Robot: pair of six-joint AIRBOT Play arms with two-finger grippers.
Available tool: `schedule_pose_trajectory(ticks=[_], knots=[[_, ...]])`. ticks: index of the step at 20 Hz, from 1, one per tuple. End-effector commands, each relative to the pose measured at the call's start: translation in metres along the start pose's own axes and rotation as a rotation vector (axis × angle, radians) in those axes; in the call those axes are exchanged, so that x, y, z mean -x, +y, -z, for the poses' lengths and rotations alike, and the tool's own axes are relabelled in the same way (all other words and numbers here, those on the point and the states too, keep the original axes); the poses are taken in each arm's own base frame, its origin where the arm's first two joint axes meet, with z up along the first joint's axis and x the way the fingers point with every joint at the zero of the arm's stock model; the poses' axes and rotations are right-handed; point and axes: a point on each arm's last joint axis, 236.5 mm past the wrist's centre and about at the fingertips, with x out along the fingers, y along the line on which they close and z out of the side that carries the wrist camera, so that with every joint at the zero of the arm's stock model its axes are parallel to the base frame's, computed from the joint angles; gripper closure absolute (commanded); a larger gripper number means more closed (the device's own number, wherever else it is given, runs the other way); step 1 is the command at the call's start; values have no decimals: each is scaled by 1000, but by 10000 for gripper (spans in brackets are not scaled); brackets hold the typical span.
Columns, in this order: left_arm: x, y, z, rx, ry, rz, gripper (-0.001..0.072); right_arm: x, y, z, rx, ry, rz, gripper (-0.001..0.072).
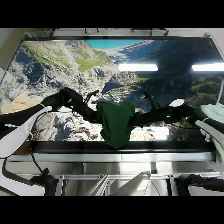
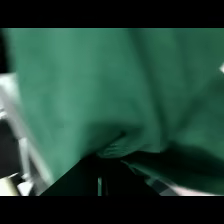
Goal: Fold the shirts.
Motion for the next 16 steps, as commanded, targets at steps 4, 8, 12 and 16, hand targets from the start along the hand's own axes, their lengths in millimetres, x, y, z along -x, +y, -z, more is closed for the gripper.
schedule_pose_trajectory(ticks=[4,8,12,16], knots=[[169,-80,-23,-152,-260,-20,690,171,124,-73,311,-369,-91,690],[287,-140,-12,-280,-579,-154,690,305,220,-83,552,-771,-50,690],[346,-191,22,-377,-770,-256,690,361,245,-69,616,-965,34,690],[340,-194,36,-375,-787,-262,690,335,230,-70,607,-858,49,690]])
